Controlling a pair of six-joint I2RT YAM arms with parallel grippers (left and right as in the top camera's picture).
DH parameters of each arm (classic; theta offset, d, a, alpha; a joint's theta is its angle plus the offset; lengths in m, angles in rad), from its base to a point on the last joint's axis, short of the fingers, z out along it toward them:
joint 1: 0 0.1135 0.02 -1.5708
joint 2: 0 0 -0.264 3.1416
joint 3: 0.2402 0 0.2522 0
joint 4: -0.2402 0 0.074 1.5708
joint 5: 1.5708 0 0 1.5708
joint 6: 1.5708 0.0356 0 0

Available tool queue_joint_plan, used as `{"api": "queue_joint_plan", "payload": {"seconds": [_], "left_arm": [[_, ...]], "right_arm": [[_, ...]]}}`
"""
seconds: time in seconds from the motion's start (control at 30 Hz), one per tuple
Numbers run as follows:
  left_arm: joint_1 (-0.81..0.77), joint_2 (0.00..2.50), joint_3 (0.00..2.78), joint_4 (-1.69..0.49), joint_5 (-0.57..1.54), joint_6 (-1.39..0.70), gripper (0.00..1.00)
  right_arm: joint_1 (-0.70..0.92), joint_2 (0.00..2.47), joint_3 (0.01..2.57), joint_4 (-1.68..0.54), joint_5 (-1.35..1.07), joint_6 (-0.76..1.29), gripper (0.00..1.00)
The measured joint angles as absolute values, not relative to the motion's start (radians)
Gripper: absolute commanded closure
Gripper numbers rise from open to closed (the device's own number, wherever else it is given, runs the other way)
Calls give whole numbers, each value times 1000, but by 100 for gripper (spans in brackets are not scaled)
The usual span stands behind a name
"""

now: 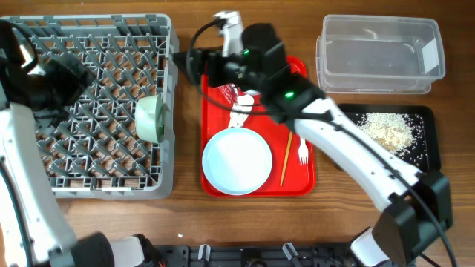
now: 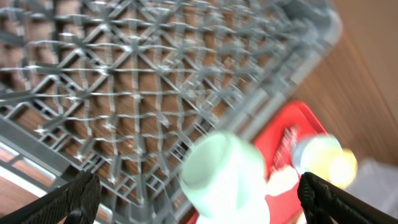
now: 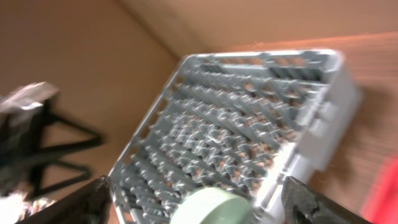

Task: Sort waste into correct bins and load items into the dishwasher rack

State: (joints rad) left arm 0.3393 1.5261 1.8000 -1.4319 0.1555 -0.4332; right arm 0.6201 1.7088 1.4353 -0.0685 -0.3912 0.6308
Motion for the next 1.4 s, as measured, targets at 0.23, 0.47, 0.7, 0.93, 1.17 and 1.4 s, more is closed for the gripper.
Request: {"api": "queue_joint_plan", "payload": {"seconds": [0.23, 0.47, 0.7, 0.93, 1.17, 1.4], "left_arm": [[13, 1391, 1800, -1574, 93, -370, 0], [-107, 1492, 1687, -1522, -8, -352, 0], [-107, 1621, 1628, -1432, -89, -327, 0], [-110, 1702, 1626, -1400, -94, -265, 9], [-110, 1741, 1622, -1396, -55, -168, 16], [-110, 1742, 1545, -1363, -54, -136, 22]], "right_arm": [[264, 1655, 1440, -349, -420, 634, 0], [-9, 1655, 1441, -558, -425, 651, 0], [-67, 1655, 1441, -611, -368, 653, 0], [-67, 1654, 1441, -614, -353, 653, 0], [-67, 1654, 1441, -618, -238, 653, 0], [-67, 1654, 1441, -621, -197, 653, 0]]}}
